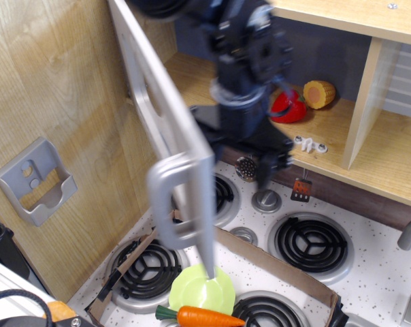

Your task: Open microwave

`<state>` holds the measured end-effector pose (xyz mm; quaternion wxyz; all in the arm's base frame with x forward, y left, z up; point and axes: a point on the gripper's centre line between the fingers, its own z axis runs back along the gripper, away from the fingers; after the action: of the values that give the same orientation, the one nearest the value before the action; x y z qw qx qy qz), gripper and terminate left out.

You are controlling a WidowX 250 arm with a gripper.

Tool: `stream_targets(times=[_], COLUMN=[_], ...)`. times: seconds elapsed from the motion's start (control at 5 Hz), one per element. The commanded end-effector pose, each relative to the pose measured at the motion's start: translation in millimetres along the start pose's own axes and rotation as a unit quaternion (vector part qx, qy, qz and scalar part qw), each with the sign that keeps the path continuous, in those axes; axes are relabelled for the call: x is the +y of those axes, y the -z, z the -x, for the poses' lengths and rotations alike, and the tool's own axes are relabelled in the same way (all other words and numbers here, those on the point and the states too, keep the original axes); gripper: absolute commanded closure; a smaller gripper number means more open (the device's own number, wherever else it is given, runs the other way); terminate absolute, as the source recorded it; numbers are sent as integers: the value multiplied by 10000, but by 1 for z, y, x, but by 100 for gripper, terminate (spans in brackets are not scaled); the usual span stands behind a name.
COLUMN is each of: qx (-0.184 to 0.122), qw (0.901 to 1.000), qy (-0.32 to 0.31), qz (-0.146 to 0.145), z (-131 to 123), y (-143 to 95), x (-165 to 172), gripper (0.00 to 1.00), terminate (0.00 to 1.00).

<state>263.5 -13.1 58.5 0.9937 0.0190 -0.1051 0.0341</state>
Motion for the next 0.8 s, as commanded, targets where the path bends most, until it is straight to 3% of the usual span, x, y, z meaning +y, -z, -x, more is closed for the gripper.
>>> stream_targets(times=[0.0,0.4,0.6], qx=[-228,-141,-141], qw=[9987,9940,9940], qy=[-448,-1041,-1041], qz=[-76,-298,-298], z=[36,37,37], y=[0,-2,-2], x=[33,56,56], gripper=[0,0,0], terminate=[0,0,0])
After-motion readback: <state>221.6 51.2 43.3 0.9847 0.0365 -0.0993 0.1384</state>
